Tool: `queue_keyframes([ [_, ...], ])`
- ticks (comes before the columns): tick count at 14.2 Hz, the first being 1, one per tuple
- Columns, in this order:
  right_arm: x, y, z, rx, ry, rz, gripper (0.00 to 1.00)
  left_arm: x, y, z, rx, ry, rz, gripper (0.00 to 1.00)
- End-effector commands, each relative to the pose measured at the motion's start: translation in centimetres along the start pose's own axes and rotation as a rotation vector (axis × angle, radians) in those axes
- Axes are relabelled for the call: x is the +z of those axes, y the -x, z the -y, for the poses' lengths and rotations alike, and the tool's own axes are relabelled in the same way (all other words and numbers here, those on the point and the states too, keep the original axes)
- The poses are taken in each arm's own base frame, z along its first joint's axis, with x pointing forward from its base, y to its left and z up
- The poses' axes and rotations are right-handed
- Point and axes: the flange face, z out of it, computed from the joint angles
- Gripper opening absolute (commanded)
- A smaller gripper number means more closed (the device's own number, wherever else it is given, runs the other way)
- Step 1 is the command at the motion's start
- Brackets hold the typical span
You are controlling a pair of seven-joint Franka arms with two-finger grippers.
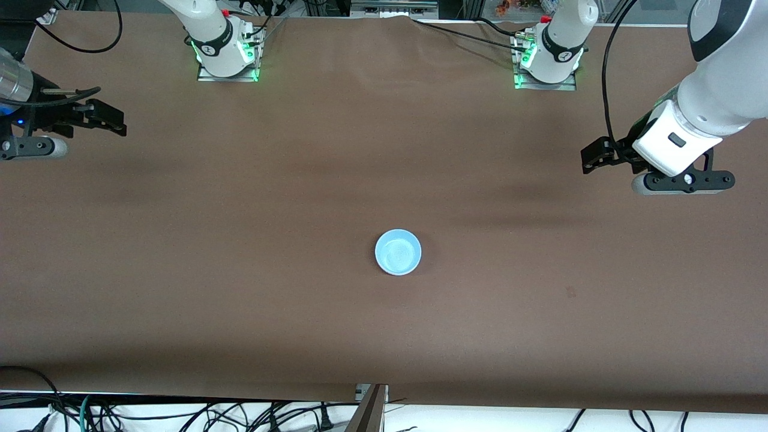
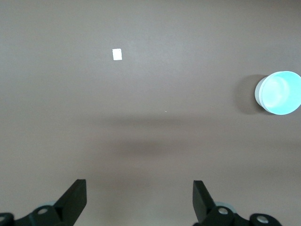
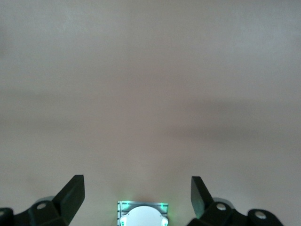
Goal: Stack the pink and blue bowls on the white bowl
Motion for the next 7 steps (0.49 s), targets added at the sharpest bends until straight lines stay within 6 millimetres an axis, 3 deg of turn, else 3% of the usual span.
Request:
queue_keyframes([
  [1, 0.0, 1.8, -0.2, 0.039, 0.009, 0.001, 1.00, -0.4, -0.5, -0.3, 0.029, -0.011, -0.041, 1.00],
  [7, -0.8, 0.1, -0.7, 0.028, 0.016, 0.009, 1.00, 0.0, -0.6, -0.4, 0.024, -0.002, -0.041, 1.00],
])
